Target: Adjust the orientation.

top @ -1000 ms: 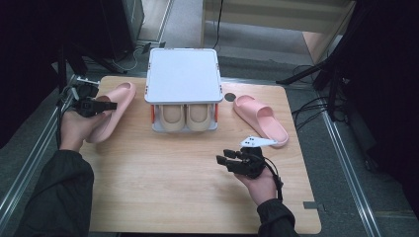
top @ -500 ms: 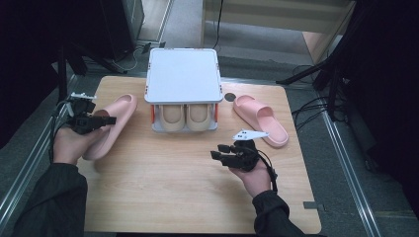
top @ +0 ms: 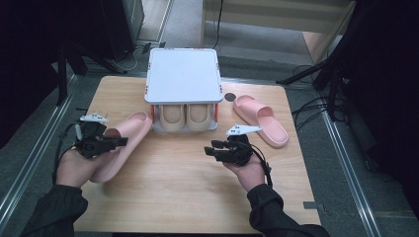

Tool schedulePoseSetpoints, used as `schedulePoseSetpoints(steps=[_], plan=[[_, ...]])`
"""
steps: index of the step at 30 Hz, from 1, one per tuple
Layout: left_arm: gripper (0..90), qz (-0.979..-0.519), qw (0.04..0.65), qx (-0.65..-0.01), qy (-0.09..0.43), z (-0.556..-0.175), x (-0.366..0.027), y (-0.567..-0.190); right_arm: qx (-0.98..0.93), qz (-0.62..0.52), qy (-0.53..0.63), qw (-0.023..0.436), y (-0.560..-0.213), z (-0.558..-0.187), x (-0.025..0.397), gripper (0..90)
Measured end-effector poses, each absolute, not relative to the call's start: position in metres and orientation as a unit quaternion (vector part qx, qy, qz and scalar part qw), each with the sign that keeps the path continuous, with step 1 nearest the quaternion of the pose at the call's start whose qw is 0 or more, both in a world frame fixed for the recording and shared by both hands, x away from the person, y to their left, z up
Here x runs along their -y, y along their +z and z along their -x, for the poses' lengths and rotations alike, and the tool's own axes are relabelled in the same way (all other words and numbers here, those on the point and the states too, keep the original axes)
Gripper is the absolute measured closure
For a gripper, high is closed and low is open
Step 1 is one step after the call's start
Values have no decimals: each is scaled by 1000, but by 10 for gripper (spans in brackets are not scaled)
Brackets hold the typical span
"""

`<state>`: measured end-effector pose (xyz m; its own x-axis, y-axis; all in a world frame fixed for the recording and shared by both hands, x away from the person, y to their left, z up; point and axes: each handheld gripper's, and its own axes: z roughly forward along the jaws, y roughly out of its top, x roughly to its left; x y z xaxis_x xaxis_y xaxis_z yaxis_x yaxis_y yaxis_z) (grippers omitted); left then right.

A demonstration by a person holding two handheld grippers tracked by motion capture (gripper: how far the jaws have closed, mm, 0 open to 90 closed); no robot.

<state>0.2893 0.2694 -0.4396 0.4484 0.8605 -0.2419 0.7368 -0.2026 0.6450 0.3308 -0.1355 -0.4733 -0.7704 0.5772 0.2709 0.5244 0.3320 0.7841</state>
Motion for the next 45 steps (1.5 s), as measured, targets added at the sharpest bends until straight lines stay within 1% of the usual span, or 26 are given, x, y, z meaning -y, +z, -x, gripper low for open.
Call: schedulePoseSetpoints(steps=[2,6,9,10,17,22,26,30,33,34,39,45], plan=[[849,-777,366,-507,74,-283,-261,-440,-815,-339,469,28,-473,-331,136,574],[849,-784,372,-492,69,-276,-247,-440,-815,-338,470,30,-472,-331,137,572],[849,-800,368,-470,53,-273,-226,-445,-813,-343,469,30,-472,-332,139,570],[849,-800,368,-470,53,-273,-226,-445,-813,-343,469,30,-472,-332,139,570],[848,-824,366,-431,36,-272,-189,-456,-814,-344,467,32,-473,-331,139,571],[847,-826,374,-420,27,-275,-175,-463,-816,-344,464,33,-474,-330,138,570],[843,-834,365,-412,9,-278,-164,-474,-815,-345,463,32,-476,-329,139,571],[832,-838,366,-405,3,-278,-162,-477,-816,-347,461,31,-479,-329,139,572],[814,-834,381,-398,-7,-277,-162,-475,-817,-347,460,31,-479,-328,138,572],[814,-836,381,-395,-2,-275,-162,-474,-817,-346,459,30,-480,-327,138,573],[821,-838,379,-391,-9,-275,-167,-470,-820,-345,456,29,-481,-326,136,574],[845,-835,378,-401,0,-274,-182,-463,-823,-339,454,27,-483,-324,132,591]])
